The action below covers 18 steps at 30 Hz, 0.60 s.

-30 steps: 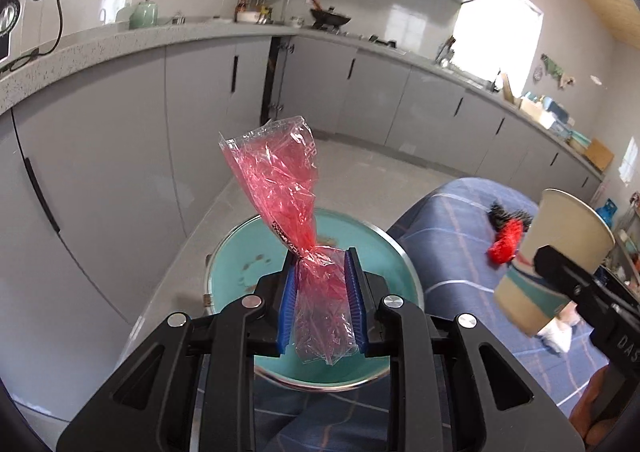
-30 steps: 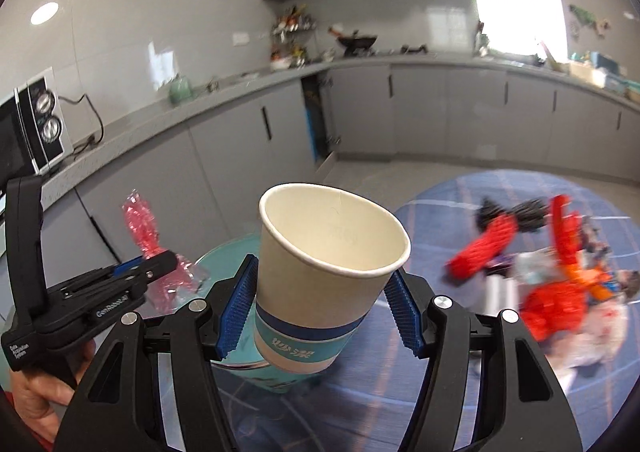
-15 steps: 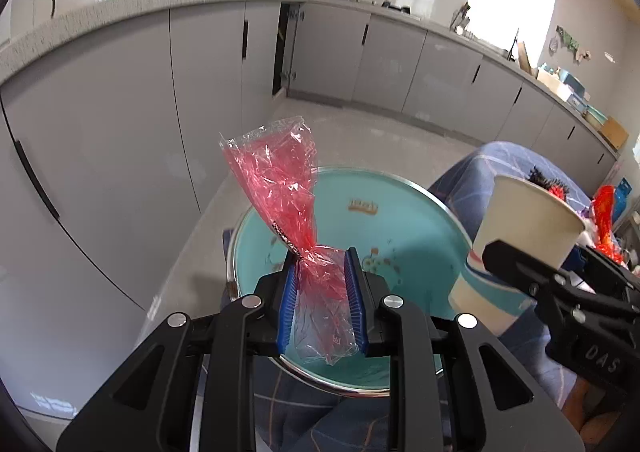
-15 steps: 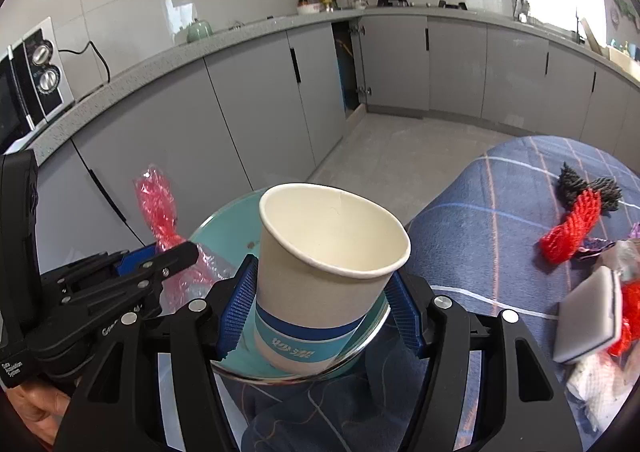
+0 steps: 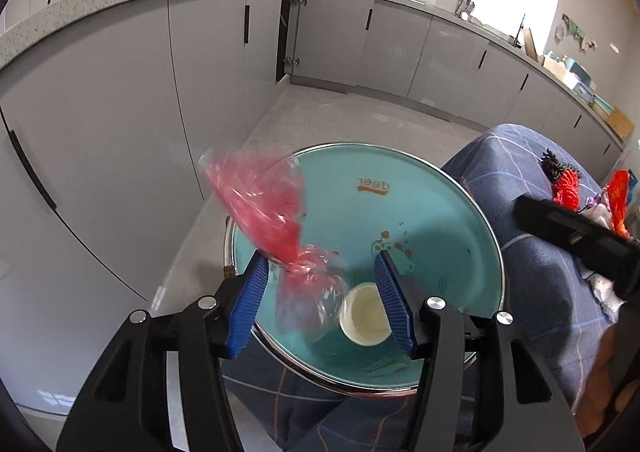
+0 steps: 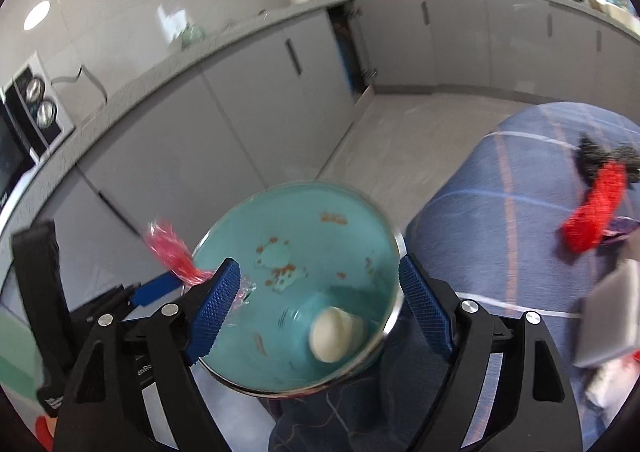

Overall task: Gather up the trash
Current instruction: 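Carry the cup and pink bag over the teal bucket and release both, then move both open tools back toward the trash pile on the table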

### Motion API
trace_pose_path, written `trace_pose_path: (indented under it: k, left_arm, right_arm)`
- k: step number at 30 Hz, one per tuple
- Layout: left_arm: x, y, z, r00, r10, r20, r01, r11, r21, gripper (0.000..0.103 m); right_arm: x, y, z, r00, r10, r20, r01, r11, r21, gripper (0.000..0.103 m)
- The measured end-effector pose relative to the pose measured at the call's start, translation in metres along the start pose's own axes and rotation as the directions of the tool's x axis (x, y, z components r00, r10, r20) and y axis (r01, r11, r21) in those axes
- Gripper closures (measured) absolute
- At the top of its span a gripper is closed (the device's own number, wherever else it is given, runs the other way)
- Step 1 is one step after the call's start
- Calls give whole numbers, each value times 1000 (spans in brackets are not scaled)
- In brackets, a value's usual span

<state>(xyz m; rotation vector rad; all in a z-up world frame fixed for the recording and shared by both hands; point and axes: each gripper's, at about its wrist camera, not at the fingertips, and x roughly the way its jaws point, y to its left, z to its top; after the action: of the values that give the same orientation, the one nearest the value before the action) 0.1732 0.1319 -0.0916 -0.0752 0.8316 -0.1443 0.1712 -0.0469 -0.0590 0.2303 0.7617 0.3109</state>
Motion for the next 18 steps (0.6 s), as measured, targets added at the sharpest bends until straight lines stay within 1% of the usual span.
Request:
trace_pose_path:
  k: [3, 6, 8, 10, 12, 18]
  left_arm:
    - [-3, -2, -1, 1000, 17, 13, -17, 1000, -4, 36]
    - [-6, -8, -3, 999, 31, 21, -31, 999, 8, 34]
    - [-10, -14, -4, 998, 55, 33, -55, 998, 27, 33]
    - [-17, -23, -5, 993, 100, 61, -104, 993, 57, 26]
    - [-26, -31, -5, 988, 125, 90, -132, 988, 79, 23]
    - [-41, -45, -7, 984, 135, 113, -145, 986, 84, 16]
  right_arm:
    - [-21, -4, -6, 998, -28, 52, 27, 1000, 6, 22]
    - [-38, -5, -13, 993, -58, 101, 59, 998, -7, 22]
    - [-46, -4, -17, 990, -76, 123, 80, 996, -25, 22]
    - [-54, -7, -19, 986, -89, 139, 95, 995, -30, 22]
    - [-66, -10, -21, 979, -109, 170, 116, 993, -33, 22]
    - [-89, -21, -30, 965, -148, 218, 156, 988, -17, 22]
